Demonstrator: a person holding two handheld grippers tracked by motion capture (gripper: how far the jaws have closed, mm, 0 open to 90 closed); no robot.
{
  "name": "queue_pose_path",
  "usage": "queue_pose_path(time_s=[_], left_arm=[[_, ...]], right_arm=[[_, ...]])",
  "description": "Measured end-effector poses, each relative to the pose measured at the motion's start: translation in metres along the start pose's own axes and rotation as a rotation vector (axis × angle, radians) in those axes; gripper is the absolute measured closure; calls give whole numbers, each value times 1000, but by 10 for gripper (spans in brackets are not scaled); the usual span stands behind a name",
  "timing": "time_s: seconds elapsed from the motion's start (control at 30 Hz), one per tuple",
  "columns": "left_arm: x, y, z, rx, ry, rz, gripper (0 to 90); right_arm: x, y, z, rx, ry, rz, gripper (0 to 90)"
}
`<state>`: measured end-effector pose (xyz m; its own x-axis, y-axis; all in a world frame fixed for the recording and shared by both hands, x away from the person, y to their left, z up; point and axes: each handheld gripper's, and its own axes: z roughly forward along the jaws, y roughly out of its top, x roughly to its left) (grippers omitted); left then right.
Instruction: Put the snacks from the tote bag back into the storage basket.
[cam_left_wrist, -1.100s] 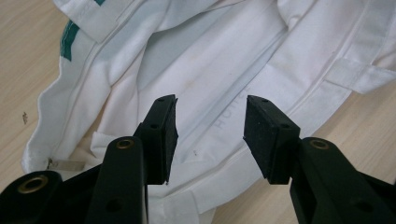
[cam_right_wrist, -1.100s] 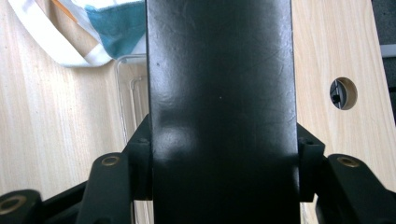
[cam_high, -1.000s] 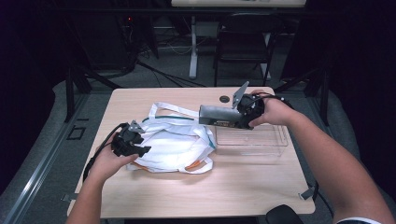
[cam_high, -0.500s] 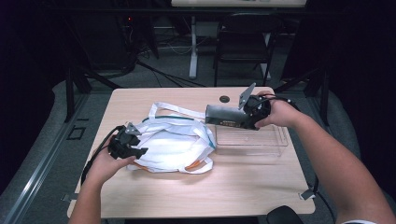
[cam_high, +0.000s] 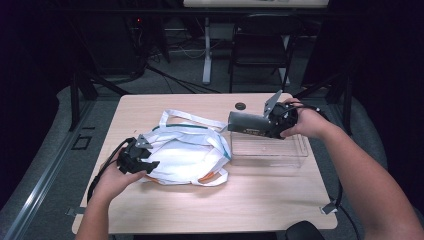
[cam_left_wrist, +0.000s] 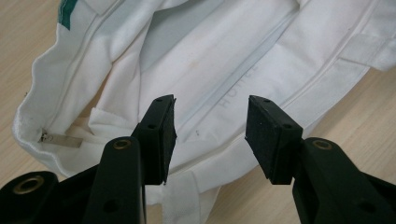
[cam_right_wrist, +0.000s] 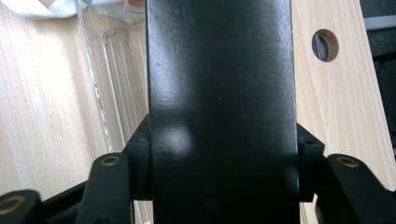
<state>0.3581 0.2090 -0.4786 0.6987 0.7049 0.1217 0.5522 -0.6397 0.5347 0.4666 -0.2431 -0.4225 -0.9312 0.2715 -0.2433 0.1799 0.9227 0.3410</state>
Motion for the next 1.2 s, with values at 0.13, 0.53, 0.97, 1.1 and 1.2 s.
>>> queue_pose_path(time_s=[0.13,0.53,0.97,1.1,1.2], left_arm=[[1,-3,0,11,13,-3,523],[1,-8,-5,-5,16,-19,522],[1,-10,-8,-10,19,-17,516],[3,-11,-9,-20,22,-18,516],[4,-12,-10,-19,24,-22,516]], right_arm=[[0,-5,1,0,-4,5,423],[1,-17,6,33,-13,6,422],[-2,-23,16,63,-16,1,422],[-1,-25,20,66,-4,2,422],[-1,-26,24,69,-1,-1,422]])
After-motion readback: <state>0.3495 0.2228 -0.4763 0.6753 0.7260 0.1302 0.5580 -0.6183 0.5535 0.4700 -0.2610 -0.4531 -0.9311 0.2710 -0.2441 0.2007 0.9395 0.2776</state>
